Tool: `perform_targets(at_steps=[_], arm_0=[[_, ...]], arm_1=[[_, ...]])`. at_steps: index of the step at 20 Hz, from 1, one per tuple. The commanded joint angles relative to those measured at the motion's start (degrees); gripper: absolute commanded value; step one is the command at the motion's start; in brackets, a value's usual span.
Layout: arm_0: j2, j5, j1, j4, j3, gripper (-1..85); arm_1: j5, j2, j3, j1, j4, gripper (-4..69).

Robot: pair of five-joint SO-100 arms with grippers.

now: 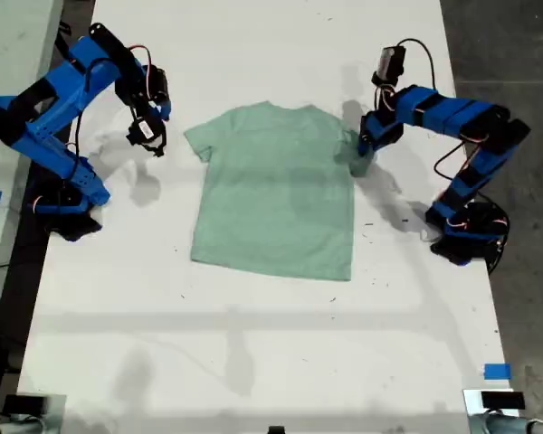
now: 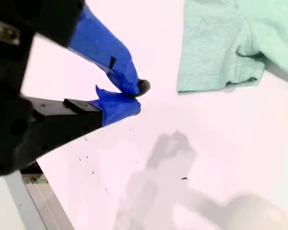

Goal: Fold tshirt

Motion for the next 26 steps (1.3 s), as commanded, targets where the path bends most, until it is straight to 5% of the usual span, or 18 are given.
perform_targets(at_steps=[1,5,10,14,21,22,23,26], arm_0=[[0.3,0.5,1.1,-0.4,-1.9,0.0],[0.4,0.3,1.8,-0.4,-1.6,0.0],[0.4,0.0,2.5,-0.7,-1.8,0.0],[0.4,-0.4,3.1,-0.7,-1.8,0.0],[0.4,-1.1,4.0,-0.7,-1.7,0.0],[0.4,-1.1,4.1,-0.7,-1.7,0.0],[0.4,-1.1,4.1,-0.7,-1.7,0.0],[0.4,-1.2,4.4,-0.4,-1.6,0.0]], arm_1=[[0.3,2.0,-1.9,0.4,4.7,-1.3],[1.3,13.6,-3.0,-0.5,10.6,-1.3],[7.5,13.0,-18.4,-11.9,17.3,-1.3],[14.9,10.9,-26.1,-19.8,10.2,-1.3],[20.7,-9.2,-27.9,-24.2,-14.2,-1.4],[20.8,-14.7,-31.1,-24.2,-14.7,2.8],[20.6,-20.2,-35.6,-24.4,-13.0,17.3],[18.4,-24.3,-43.1,-26.4,-6.9,32.4]])
